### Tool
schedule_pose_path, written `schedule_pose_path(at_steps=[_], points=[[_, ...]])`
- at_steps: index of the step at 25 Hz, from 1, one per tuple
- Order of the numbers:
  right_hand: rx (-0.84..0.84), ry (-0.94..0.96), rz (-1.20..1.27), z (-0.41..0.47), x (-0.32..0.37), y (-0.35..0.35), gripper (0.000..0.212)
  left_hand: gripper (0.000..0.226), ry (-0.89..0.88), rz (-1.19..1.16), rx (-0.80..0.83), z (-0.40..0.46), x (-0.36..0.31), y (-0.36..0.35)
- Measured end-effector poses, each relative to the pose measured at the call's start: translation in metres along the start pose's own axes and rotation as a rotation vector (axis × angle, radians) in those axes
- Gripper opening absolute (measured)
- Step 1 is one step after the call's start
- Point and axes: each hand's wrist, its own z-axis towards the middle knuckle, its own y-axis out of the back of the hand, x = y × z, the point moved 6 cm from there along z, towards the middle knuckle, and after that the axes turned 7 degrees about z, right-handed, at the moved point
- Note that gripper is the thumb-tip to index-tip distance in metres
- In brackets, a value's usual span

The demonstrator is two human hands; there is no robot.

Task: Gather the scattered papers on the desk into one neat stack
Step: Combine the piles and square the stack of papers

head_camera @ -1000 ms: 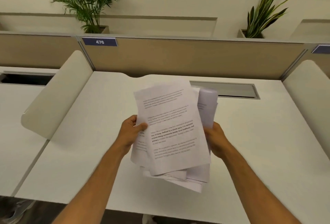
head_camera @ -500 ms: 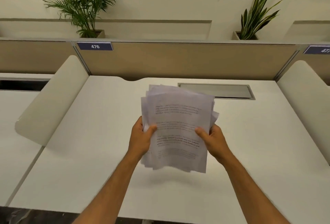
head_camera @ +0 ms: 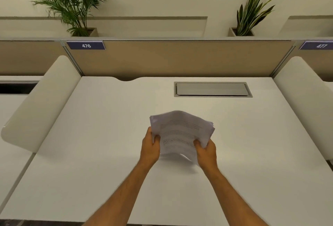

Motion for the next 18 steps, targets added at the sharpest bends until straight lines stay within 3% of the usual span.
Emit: schedule_pose_path(at_steps=[4,8,14,18], points=[[-0.035,0.114,0.045,0.006,0.019,0.006,0.027,0.037,-0.014,-0.086,-0.057,0.003,-0.008,0.004],[0.008,0.009,-0.023,0.008,-0.015,0.002,0.024,0.044,0.044,-0.013,0.064,0.001,0.014,-0.012],[-0.023,0.111,0.046,0.012,0.010,0.003,0.031,0.039,-0.052,-0.059,-0.065,0.007,-0.001,-0.003],[-0.028,0.083,0.026,0.014,-0.010,0.009,0.047,0.047,0.031,-0.044,-0.021,0.005,0.009,-0.007]])
